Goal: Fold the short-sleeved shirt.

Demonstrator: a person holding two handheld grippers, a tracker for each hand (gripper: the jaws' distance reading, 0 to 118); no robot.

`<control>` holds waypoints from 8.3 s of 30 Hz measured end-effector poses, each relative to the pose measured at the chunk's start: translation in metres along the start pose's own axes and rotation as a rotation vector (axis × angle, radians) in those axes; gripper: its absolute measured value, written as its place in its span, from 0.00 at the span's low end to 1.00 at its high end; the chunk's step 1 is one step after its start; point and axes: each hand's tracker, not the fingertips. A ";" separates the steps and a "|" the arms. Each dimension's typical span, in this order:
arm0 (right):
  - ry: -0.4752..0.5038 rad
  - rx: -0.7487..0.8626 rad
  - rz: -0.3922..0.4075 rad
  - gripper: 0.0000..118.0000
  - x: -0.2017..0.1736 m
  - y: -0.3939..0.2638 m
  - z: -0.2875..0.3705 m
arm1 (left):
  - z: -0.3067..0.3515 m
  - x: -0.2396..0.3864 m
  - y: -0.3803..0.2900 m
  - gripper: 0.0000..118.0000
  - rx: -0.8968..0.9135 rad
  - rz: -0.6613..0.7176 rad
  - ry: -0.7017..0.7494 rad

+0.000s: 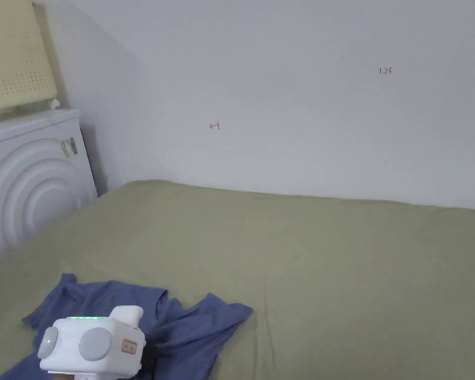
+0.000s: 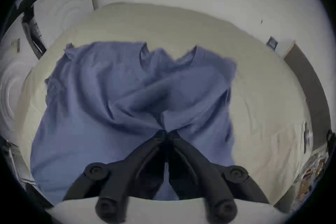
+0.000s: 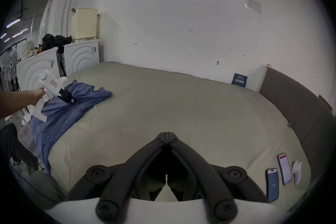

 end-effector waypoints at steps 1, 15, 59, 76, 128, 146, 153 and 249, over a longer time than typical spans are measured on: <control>-0.003 0.002 -0.004 0.00 0.005 0.001 0.005 | 0.008 0.008 0.001 0.03 0.001 -0.008 -0.009; -0.208 0.027 -0.046 0.00 0.077 -0.004 0.119 | 0.081 0.272 0.004 0.03 0.160 -0.362 -0.483; -0.026 0.011 -0.204 0.00 0.061 -0.036 0.084 | 0.142 0.120 -0.155 0.00 0.281 0.057 -0.075; -0.129 -0.162 -0.265 0.00 0.098 -0.069 0.062 | -0.047 0.178 -0.040 0.61 -0.233 -0.096 0.092; 0.042 0.246 -0.225 0.03 0.148 0.142 -0.003 | 0.230 0.140 0.088 0.03 0.560 -0.099 -0.339; -0.076 0.344 -0.156 0.03 0.159 0.260 -0.073 | 0.241 0.175 0.179 0.03 0.677 -0.158 -0.211; -0.095 0.357 -0.149 0.03 0.159 0.245 -0.111 | 0.204 0.189 0.164 0.03 0.785 -0.160 -0.109; 0.111 -0.646 -0.097 0.00 0.152 0.061 -0.323 | 0.040 0.156 -0.165 0.06 0.105 -0.150 -0.037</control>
